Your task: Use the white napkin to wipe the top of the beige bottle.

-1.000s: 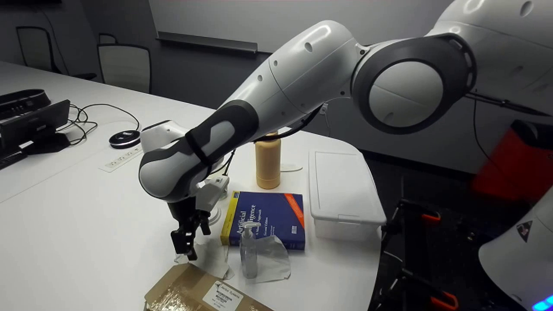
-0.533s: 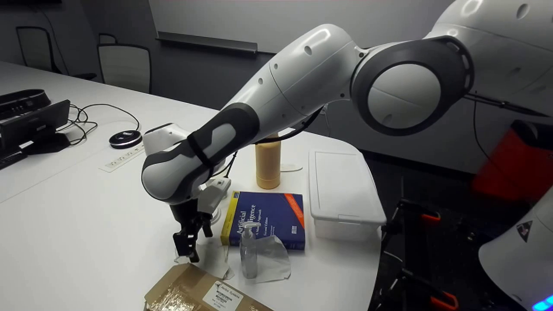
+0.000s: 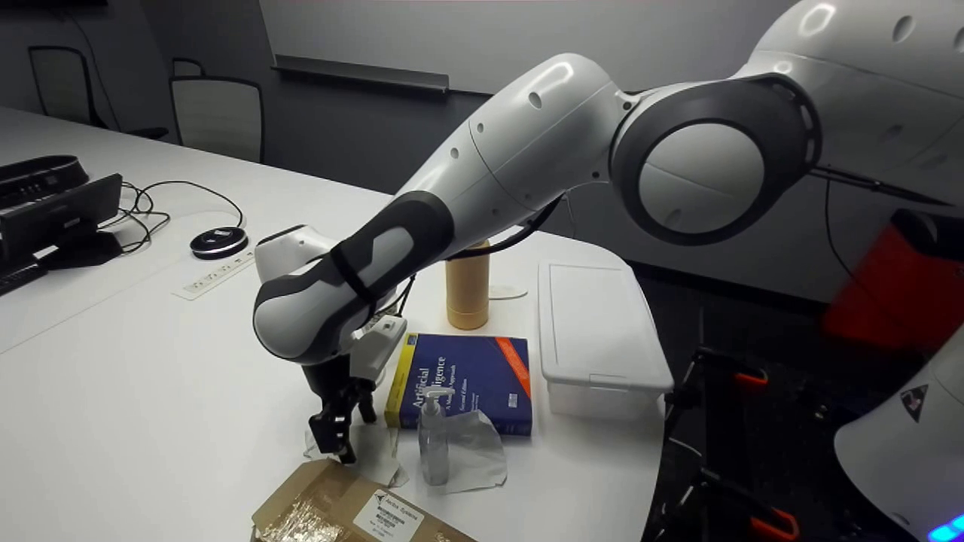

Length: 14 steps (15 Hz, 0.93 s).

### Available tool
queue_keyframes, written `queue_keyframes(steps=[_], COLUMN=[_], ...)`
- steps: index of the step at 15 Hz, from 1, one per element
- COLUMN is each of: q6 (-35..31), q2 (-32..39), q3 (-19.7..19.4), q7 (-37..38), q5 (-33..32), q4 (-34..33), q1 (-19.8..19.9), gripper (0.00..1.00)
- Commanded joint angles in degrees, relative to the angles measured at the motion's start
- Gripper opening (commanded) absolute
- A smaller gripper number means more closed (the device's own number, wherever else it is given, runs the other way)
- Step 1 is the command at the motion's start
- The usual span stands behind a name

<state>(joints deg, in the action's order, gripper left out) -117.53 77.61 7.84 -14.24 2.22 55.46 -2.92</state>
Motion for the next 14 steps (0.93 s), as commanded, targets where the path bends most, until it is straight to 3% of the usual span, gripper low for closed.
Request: queue_keyframes(steps=[1,7,9,14], q6=[1.3,1.4,1.4,1.3], q2=[0.0,0.0,0.0,-0.6], q3=[-0.6,-0.9,-1.0,-0.9], q7=[1.6,1.8,1.8,1.7], q5=[-0.3,-0.7,-0.7,-0.6], q4=[-0.6,-0.8,-0.7,-0.5], q1=[-0.8,-1.0,-1.0,-1.4], gripper=[0.58,0.12,0.0,0.01])
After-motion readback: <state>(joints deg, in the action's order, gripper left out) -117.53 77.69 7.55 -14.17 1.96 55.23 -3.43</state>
